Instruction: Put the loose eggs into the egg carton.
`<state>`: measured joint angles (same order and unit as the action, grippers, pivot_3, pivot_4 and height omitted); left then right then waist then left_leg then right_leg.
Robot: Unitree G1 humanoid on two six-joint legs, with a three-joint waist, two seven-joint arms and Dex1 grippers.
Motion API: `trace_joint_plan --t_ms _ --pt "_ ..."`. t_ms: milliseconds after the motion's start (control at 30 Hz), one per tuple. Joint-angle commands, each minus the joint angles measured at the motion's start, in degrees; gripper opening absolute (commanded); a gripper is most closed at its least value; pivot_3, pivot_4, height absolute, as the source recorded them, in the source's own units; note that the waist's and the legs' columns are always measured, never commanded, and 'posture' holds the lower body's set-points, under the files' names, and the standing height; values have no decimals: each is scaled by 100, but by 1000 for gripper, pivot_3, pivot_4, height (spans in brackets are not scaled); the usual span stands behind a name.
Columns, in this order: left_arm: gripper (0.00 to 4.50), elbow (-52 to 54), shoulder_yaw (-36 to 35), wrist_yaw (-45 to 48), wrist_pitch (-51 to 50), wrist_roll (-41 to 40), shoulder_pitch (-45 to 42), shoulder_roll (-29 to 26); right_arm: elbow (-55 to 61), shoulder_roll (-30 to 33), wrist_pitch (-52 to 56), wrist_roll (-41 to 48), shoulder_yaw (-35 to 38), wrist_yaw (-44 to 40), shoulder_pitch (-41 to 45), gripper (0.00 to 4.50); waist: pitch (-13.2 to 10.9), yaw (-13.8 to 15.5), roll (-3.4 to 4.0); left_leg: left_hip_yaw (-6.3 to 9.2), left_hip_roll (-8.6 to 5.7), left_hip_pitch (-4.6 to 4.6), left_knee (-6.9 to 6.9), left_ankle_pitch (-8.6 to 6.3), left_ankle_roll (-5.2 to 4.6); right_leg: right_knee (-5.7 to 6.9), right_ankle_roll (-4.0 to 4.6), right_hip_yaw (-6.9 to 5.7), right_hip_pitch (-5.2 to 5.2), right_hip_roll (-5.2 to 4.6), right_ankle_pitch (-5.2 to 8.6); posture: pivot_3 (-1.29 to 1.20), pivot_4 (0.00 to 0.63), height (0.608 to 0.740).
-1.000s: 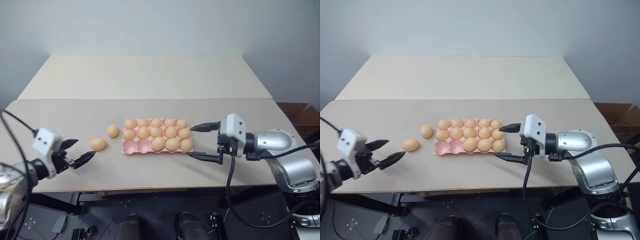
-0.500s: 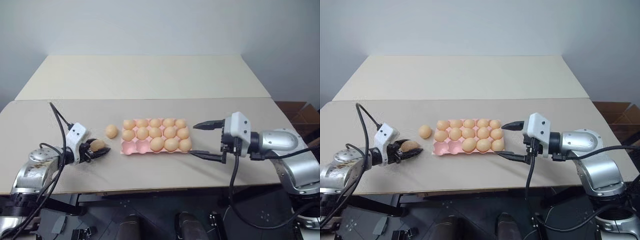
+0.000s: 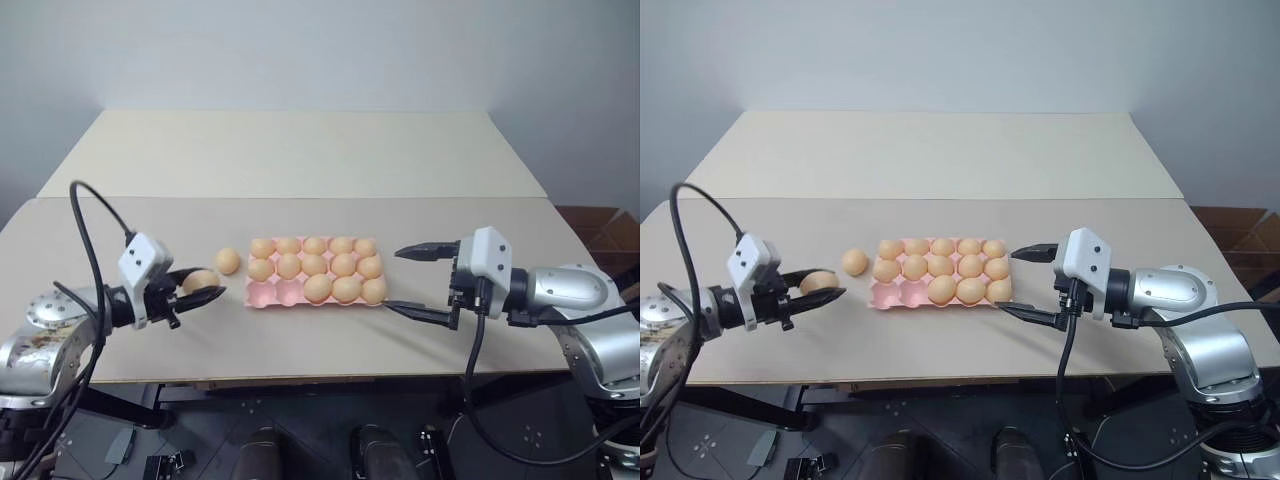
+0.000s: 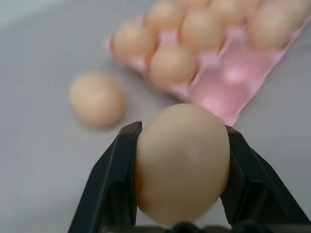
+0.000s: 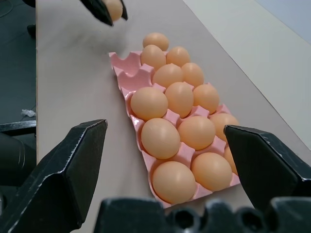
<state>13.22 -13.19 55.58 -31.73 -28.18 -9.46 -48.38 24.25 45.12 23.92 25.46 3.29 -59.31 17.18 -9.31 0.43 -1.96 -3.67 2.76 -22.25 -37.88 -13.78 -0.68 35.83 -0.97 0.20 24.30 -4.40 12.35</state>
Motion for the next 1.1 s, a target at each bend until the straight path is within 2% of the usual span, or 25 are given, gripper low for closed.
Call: trace_joint_plan --t_ms 33,233,433,467,667,700,900,1100 --pt "1874 459 295 -107 -149 -248 -375 259 77 74 -112 30 183 66 50 4500 0 26 0 0 -2 1 -1 0 0 -1 -4 1 -2 0 0 0 150 740" --pt "1874 207 1603 -270 -86 291 -1018 975 168 83 -102 24 219 193 -17 4500 1 22 -2 -1 -7 -1 -7 1 0 -3 -15 9 -5 5 -7 0 150 740" --pt "1874 -207 2002 -251 -93 529 -1418 1220 301 191 -57 91 396 281 -210 4500 0 -13 -2 1 -6 -4 -7 0 -2 -3 -16 13 -1 11 -7 0 150 740" --pt "2554 -227 2030 -254 -136 553 -1445 1212 306 212 -58 99 425 292 -241 4500 0 -15 -2 1 -6 -3 -7 0 -2 -3 -16 13 -1 11 -7 0 150 740" --pt "4440 -155 1950 -171 -138 584 -1450 1082 327 261 -66 116 527 323 -347 4500 0 -24 -2 -1 -7 -1 -8 0 -2 -4 -27 19 -2 10 -5 0 150 740" --pt "4481 -124 1925 -180 -142 591 -1440 1050 326 261 -68 116 533 330 -355 4500 0 -23 -2 -1 -7 -1 -8 0 -2 -4 -27 18 -2 10 -5 0 150 740" --pt "4481 289 1167 -329 -75 307 -1255 811 294 248 -125 132 528 313 -345 4500 0 -38 -2 0 -7 -1 -8 0 -2 -4 -26 20 -1 9 -6 0 150 740" --pt "4481 576 -833 345 53 -181 268 -160 93 303 -281 150 550 77 -344 4500 0 -151 -1 -2 2 1 -4 -2 -4 -2 -22 22 6 13 -4 0 150 740"
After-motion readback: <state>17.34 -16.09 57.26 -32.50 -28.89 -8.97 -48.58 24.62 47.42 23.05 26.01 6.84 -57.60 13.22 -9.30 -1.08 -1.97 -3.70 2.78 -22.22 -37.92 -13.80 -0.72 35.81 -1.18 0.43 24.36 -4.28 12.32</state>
